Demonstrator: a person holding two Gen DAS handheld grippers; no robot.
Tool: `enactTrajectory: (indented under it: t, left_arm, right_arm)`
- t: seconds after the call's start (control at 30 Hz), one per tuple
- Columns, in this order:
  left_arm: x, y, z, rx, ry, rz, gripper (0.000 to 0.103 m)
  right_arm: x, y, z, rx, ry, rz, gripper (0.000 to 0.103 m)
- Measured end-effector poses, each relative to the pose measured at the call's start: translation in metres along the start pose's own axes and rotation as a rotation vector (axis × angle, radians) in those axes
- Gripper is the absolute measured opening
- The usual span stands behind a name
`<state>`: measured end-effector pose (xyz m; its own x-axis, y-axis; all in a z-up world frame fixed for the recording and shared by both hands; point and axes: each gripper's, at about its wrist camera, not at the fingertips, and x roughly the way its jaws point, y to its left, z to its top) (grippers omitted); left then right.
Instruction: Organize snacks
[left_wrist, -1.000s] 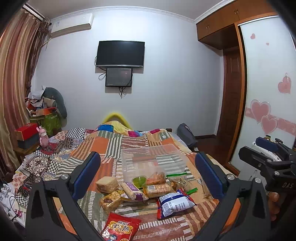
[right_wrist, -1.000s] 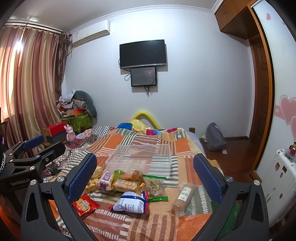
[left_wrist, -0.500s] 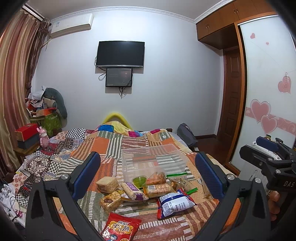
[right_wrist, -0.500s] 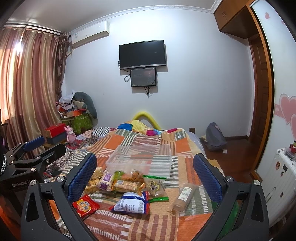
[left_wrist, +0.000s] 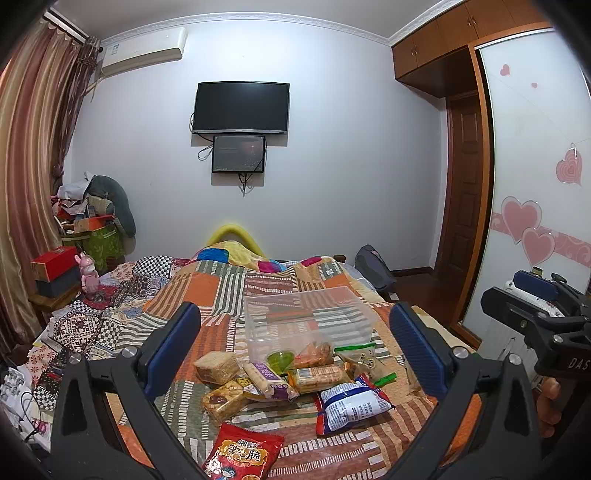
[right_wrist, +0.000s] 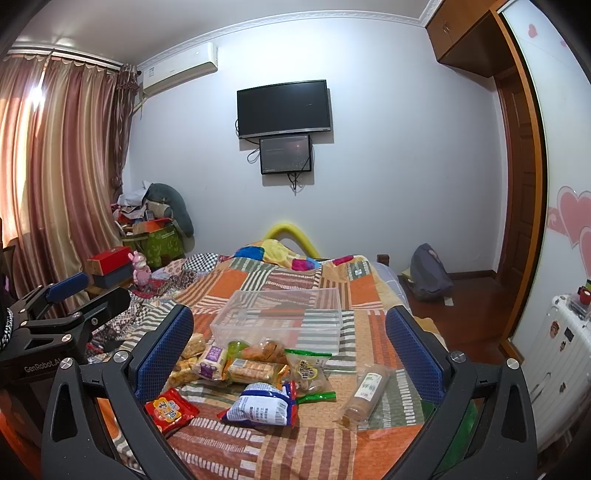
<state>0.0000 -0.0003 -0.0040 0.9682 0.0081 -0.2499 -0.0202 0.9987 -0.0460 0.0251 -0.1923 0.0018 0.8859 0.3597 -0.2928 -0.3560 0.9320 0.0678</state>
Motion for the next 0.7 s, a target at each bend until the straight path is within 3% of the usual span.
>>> enactTrajectory:
  t: [0.7]
  left_arm:
    - [-0.0019,-0.0027,0.001,0.004,-0.003,-0.005,0.103]
  right_arm:
    - [-0.0001,0.0037,0.0007,0.004,0.002,0.017,0.103]
